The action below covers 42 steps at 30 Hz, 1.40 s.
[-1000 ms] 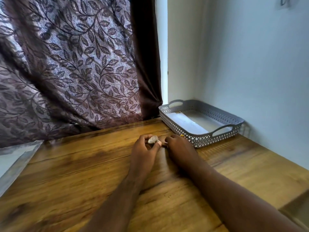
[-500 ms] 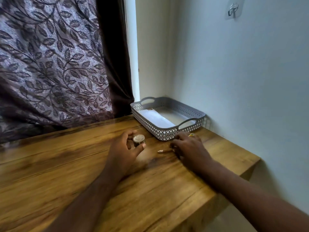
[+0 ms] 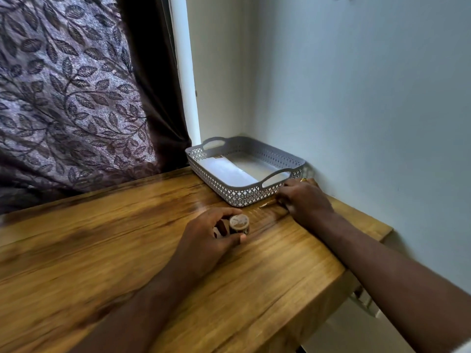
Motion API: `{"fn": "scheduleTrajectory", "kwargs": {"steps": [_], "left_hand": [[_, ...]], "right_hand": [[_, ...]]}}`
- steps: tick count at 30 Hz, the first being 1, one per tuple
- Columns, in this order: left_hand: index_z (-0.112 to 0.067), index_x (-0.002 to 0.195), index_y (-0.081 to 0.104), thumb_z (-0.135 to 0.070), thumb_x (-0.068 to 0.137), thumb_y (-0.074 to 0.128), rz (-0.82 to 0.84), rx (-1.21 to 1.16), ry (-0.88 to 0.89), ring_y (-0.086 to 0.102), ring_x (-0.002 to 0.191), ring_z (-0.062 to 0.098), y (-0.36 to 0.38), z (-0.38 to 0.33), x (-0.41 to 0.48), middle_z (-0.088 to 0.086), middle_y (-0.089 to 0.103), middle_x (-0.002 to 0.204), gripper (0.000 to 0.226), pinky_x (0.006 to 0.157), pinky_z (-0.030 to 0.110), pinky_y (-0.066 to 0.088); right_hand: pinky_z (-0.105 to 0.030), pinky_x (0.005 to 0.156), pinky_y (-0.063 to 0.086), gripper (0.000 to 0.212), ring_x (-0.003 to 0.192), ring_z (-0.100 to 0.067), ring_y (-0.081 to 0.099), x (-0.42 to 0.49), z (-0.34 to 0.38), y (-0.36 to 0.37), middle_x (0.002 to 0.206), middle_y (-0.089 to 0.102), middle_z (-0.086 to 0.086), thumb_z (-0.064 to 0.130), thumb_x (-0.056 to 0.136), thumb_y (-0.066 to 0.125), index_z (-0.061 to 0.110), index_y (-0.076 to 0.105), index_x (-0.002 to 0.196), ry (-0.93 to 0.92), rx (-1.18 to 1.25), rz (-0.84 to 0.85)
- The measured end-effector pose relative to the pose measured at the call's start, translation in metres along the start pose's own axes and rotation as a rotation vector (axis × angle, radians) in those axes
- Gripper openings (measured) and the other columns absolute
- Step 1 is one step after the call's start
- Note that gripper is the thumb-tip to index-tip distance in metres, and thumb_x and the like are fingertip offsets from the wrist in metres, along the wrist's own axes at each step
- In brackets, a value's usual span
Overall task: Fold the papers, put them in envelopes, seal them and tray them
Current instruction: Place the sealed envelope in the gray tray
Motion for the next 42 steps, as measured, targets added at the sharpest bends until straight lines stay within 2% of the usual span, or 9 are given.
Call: {"fn": "scheduleTrajectory", "kwargs": {"steps": [8,17,20,23,26,30,32,36,42], "left_hand": [[-0.036,0.118,0.067,-0.033,0.072,0.087,0.039,0.004,-0.003,0.059,0.100,-0.010,0.002,0.003,0.001,-0.027,0.066,0.109,0.051,0.080,0.006,0.042],[-0.038,0.123,0.063,-0.032,0.077,0.084,0.091,-0.028,-0.037,0.056,0.103,-0.014,0.004,0.005,0.001,-0.023,0.065,0.113,0.050,0.079,0.002,0.043],[-0.038,0.125,0.062,-0.037,0.079,0.081,0.095,-0.034,-0.037,0.056,0.103,-0.013,0.004,0.004,0.002,-0.023,0.065,0.116,0.050,0.078,0.002,0.043],[-0.038,0.126,0.061,-0.042,0.079,0.079,0.086,-0.035,-0.034,0.058,0.102,-0.009,0.004,0.002,0.003,-0.023,0.064,0.117,0.050,0.077,0.005,0.043],[-0.033,0.126,0.062,-0.038,0.079,0.081,0.051,-0.030,-0.023,0.057,0.103,-0.006,0.003,0.002,0.005,-0.020,0.063,0.118,0.051,0.082,0.010,0.046],[-0.031,0.121,0.061,-0.029,0.076,0.085,0.020,-0.039,-0.006,0.062,0.099,-0.003,0.002,-0.001,0.002,-0.018,0.064,0.113,0.051,0.081,0.018,0.052],[-0.031,0.117,0.061,-0.024,0.073,0.087,0.026,-0.036,0.009,0.063,0.097,-0.005,0.002,-0.004,0.000,-0.019,0.065,0.108,0.052,0.078,0.011,0.050],[-0.036,0.116,0.059,-0.014,0.071,0.087,0.039,-0.011,0.044,0.060,0.097,-0.014,0.001,-0.008,-0.003,-0.025,0.065,0.104,0.058,0.076,0.002,0.042],[-0.034,0.135,0.051,-0.013,0.075,0.084,0.039,0.013,0.015,0.067,0.090,-0.007,0.003,-0.005,-0.002,-0.017,0.070,0.106,0.072,0.082,0.019,0.055]], "right_hand": [[-0.053,0.098,0.046,0.008,0.081,-0.024,0.068,0.012,0.001,0.003,0.091,0.070,-0.001,0.022,0.090,0.070,0.018,0.073,0.096,-0.057,-0.080,-0.025],[-0.041,0.078,0.056,0.012,0.081,-0.028,0.068,0.011,-0.002,0.006,0.091,0.072,-0.003,0.029,0.091,0.067,0.019,0.070,0.097,0.025,0.036,-0.023],[-0.034,0.071,0.055,0.008,0.074,-0.019,0.065,0.003,0.002,0.001,0.087,0.072,-0.002,0.023,0.092,0.069,0.016,0.072,0.094,0.070,0.141,-0.099],[-0.038,0.065,0.055,0.017,0.069,-0.014,0.061,-0.008,0.018,-0.003,0.081,0.070,0.001,0.029,0.093,0.065,0.015,0.072,0.089,0.019,0.324,-0.068],[-0.030,0.068,0.053,0.033,0.076,-0.007,0.063,-0.025,0.050,-0.012,0.089,0.071,0.005,0.044,0.095,0.056,0.017,0.074,0.102,-0.131,0.540,0.044],[-0.026,0.078,0.056,0.052,0.093,-0.003,0.068,-0.038,0.074,-0.018,0.109,0.073,0.005,0.045,0.085,0.075,0.016,0.068,0.128,-0.240,0.639,0.080],[-0.029,0.078,0.058,0.055,0.094,-0.005,0.068,-0.037,0.074,-0.017,0.110,0.073,0.003,0.040,0.083,0.080,0.015,0.067,0.129,-0.239,0.650,0.065],[-0.018,0.081,0.053,0.057,0.096,-0.003,0.068,-0.037,0.072,-0.017,0.111,0.074,0.003,0.035,0.079,0.084,0.015,0.067,0.130,-0.247,0.660,0.065],[-0.008,0.078,0.049,0.060,0.095,0.002,0.066,-0.037,0.072,-0.016,0.112,0.075,0.004,0.030,0.078,0.085,0.018,0.065,0.133,-0.204,0.652,0.085]]}}
Point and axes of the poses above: each hand's wrist, its own x-axis towards the middle knuckle, its own y-axis out of the palm, z = x × y, the point moved 4 cm from there along x, towards the middle knuckle
